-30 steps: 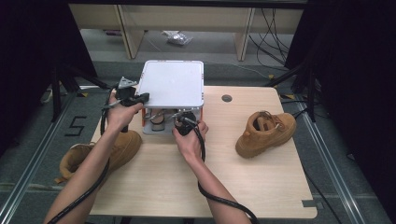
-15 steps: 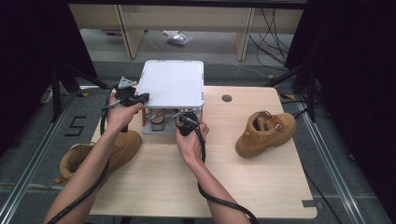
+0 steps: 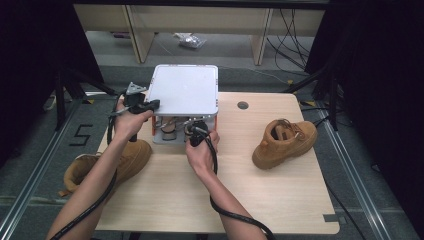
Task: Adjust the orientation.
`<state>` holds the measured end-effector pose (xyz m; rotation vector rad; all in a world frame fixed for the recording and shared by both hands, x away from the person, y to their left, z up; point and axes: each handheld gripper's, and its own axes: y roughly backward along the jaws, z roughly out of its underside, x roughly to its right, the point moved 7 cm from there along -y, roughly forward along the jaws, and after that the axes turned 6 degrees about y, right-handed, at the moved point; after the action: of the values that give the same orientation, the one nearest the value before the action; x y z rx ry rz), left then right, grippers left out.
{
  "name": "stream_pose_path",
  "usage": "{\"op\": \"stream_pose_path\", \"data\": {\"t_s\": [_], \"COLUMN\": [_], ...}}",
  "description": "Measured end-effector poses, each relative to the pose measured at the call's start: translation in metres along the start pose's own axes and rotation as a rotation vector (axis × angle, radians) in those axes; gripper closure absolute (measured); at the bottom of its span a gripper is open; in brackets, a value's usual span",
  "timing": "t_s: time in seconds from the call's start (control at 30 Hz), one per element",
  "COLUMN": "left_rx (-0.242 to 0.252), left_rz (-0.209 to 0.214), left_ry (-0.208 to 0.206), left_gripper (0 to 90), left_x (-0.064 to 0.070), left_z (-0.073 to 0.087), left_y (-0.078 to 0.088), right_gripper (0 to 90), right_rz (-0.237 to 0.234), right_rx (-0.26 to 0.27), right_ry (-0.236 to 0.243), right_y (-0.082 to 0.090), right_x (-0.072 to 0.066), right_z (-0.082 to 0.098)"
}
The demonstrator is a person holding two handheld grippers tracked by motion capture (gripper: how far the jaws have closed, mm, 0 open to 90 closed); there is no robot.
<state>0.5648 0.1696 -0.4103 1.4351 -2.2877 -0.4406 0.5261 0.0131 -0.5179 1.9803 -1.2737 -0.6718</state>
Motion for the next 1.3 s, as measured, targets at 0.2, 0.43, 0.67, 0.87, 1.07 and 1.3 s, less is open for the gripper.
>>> {"op": "stream_pose_path", "data": {"t_s": [0.2,0.43,0.67,0.87,1.07,1.3], "left_rx": [0.003,0.001,0.000,-0.004,-0.013,0.007], "left_rz": [0.000,0.000,0.004,0.007,0.012,0.014], "left_ry": [0.003,0.002,0.005,0.008,0.012,0.016], "left_gripper": [90.0,90.0,90.0,90.0,89.8,82.7], "left_x": [0.000,0.000,0.000,-0.001,-0.002,-0.002], "left_z": [0.000,0.000,0.000,-0.001,-0.002,-0.015], "left_y": [0.000,0.000,0.000,0.000,0.000,0.018], "right_gripper": [87.6,86.3,75.5,63.6,56.3,51.4], "right_rz": [0.029,0.019,-0.002,0.004,-0.036,-0.040], "right_rx": [0.007,0.015,0.069,0.082,0.075,0.059], "right_ry": [0.017,0.029,0.096,0.130,0.151,0.185], "right_y": [-0.003,-0.004,0.007,0.024,0.042,0.062], "right_x": [0.009,0.010,0.005,0.010,0.024,0.051], "right_z": [0.000,-0.001,0.000,0.002,0.015,0.041]}}
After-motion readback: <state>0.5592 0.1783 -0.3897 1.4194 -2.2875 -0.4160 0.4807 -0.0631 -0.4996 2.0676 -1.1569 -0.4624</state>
